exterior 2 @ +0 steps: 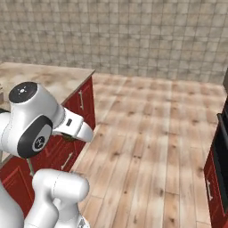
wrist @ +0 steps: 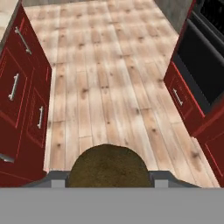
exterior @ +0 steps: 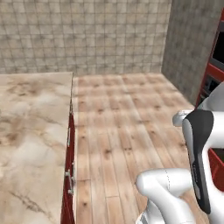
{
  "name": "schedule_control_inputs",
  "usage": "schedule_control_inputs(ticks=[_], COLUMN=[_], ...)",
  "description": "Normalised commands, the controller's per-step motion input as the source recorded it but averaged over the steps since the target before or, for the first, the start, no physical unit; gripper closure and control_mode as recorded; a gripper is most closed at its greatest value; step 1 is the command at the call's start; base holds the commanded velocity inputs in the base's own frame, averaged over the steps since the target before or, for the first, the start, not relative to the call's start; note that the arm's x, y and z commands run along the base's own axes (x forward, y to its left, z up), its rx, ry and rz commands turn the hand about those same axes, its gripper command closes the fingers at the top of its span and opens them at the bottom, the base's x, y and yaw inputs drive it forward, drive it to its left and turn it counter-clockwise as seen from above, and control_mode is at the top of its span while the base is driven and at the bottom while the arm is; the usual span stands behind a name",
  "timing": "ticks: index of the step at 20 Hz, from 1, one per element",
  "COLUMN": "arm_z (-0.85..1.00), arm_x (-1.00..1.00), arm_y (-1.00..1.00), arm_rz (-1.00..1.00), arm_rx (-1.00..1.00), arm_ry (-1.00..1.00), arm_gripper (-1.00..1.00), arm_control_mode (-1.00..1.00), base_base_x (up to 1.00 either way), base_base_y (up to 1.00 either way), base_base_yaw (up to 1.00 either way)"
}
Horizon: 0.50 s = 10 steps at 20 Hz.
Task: Place the cold items (kiwi and avocado) from the fridge in one tupperware on the dining counter. Place the warm items (kebab skewer and hot dog) in the stove area in another tupperware.
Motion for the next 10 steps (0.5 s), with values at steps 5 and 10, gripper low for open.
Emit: schedule_control_inputs(ticks=[5, 10], arm_z=[0.0, 0.0], arm_x=[0.0, 0.0], arm_y=[0.0, 0.0], arm_rz=[0.0, 0.0], arm_rx=[0.0, 0.0], arm_ry=[0.0, 0.0], arm_gripper=[1.0, 1.0], arm_control_mode=[1.0, 1.0], base_base_x=[1.0, 1.0], base_base_y=[-0.3, -0.09], base_base_yaw=[-0.03, 0.0])
